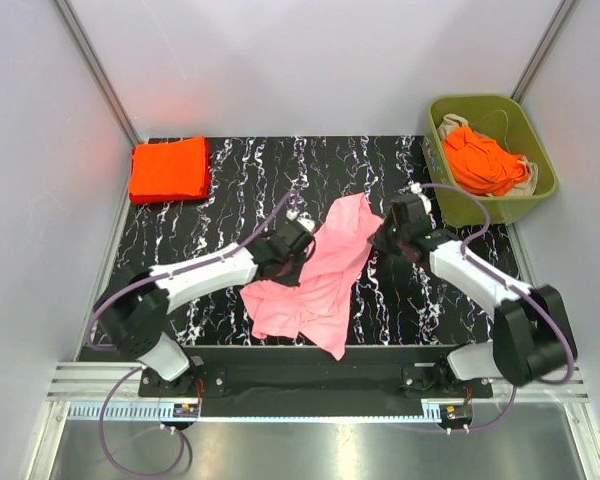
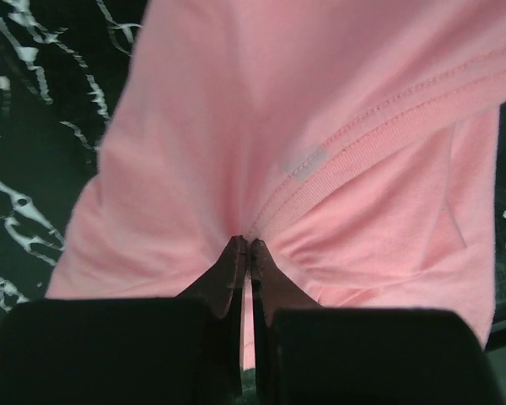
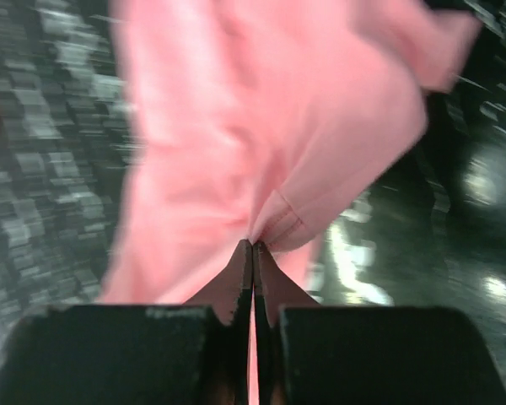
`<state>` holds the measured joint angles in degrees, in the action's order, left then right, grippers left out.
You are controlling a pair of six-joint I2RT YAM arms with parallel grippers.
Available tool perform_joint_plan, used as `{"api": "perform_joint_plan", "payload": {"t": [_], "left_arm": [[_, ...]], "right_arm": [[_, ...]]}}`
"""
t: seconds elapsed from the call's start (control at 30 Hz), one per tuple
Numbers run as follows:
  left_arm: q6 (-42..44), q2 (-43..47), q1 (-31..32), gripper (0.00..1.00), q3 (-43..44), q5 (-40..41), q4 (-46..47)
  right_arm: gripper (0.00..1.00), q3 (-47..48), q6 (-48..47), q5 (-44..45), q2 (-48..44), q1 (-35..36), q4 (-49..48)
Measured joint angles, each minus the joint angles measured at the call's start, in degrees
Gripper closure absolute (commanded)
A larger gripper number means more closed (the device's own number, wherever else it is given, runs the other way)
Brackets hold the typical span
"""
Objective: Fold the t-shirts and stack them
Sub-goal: Flatten the tshirt out
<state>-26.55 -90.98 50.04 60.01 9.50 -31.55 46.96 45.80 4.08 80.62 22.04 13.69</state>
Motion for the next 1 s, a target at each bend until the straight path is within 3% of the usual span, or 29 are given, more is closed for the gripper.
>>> {"api": "perform_joint_plan", "payload": {"t": [0.13,0.23,0.43,0.57,0.6,0.67,0.7,0.73,0.87,1.0], "left_arm": [[-0.5,5.2,-4.9,1.00,0.9,0.2,-2.7],[-0.5,9.7,-10.1,1.00,1.0,0.4,-4.9],[-0.2,19.1,-21.3,1.00,-3.5,-0.9,-7.6],[0.1,24.4,-25.9,0.98,-8.9,-2.1,-10.3],[0.2,25.2,-26.2,0.91,-9.6,-2.0,-11.2],[0.4,27.1,-26.7,0.67,-10.0,-0.8,-13.5],[0.5,28.0,-26.8,0.62,-10.0,0.5,-14.2],[0.2,29.1,-26.9,0.57,-9.9,2.0,-14.8],[-0.4,32.6,-27.4,0.51,-8.9,3.2,-16.3],[-2.4,36.0,-27.3,0.51,-8.1,-3.5,-11.6]], "right_arm": [[1.00,3.2,0.8,-5.4,-4.9,0.8,-5.9],[1.00,5.9,1.8,-8.3,-3.3,3.0,-11.0],[1.00,18.2,2.3,-11.3,11.3,10.4,-16.3],[1.00,31.3,0.1,-12.7,22.5,15.7,-14.0],[0.97,32.9,-0.1,-13.0,24.8,16.9,-13.8],[0.79,37.0,-0.5,-14.3,28.1,19.2,-12.7],[0.66,37.9,-0.4,-14.8,28.8,19.9,-12.3],[0.62,38.7,-0.7,-15.5,29.3,20.8,-11.5],[0.54,39.3,-1.7,-15.5,29.2,22.4,-6.8],[0.54,36.3,-2.8,-10.5,24.7,21.6,-0.5]]}}
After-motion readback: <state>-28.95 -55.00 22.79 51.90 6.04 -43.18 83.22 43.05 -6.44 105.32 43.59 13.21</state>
